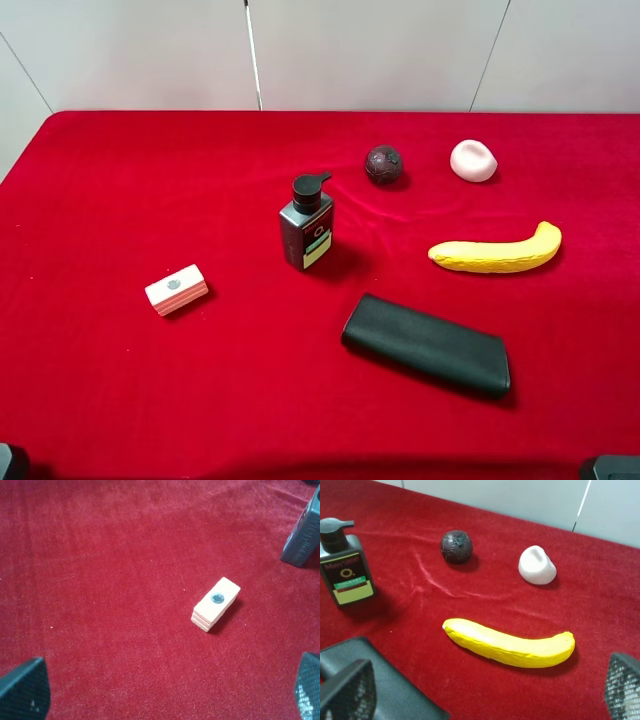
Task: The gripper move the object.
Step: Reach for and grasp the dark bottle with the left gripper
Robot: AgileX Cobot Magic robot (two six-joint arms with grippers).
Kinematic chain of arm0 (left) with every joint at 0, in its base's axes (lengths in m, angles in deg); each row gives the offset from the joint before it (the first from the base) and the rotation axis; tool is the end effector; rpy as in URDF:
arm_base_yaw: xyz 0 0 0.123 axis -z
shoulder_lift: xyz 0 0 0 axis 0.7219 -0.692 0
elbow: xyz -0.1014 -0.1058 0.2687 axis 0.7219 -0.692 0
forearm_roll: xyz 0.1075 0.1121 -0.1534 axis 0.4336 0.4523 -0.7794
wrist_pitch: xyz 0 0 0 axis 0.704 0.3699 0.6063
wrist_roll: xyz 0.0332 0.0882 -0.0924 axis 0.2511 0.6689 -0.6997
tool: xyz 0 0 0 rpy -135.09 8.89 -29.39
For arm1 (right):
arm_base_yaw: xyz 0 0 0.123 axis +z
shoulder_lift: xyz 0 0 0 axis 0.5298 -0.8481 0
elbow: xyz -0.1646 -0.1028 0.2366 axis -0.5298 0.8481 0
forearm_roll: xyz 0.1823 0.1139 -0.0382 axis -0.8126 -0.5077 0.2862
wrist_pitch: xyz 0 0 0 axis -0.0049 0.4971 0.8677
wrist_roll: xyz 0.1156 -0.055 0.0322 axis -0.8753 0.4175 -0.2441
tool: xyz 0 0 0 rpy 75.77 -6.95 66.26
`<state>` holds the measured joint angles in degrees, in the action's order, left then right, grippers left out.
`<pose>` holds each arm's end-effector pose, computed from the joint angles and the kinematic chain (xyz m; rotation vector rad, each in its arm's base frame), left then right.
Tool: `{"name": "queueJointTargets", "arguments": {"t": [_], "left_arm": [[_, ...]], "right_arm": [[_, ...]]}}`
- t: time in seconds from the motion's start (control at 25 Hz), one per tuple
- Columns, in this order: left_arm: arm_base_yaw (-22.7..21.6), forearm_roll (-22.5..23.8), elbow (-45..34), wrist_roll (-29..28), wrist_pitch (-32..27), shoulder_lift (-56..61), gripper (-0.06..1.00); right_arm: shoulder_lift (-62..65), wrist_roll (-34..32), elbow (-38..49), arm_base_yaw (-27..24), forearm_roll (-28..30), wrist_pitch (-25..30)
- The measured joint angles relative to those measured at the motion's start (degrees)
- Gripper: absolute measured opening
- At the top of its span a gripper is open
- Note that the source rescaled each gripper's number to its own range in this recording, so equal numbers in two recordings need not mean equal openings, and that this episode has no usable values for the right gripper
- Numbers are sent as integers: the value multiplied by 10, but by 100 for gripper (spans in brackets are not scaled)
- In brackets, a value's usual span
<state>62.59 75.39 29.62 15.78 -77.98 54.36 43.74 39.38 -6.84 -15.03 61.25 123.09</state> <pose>-0.0180 0.0053 0.2362 0.2293 2.0588 -0.2154 -0.0192 0.0017 0.2468 -0.3951 1.9645 0.2018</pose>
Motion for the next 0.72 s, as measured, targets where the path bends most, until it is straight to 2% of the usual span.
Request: {"name": "queueJointTargets", "arguments": {"t": [0.72], "left_arm": [[0,0,0,0,0,0,97]], "right_arm": [[0,0,0,0,0,-1]]}}
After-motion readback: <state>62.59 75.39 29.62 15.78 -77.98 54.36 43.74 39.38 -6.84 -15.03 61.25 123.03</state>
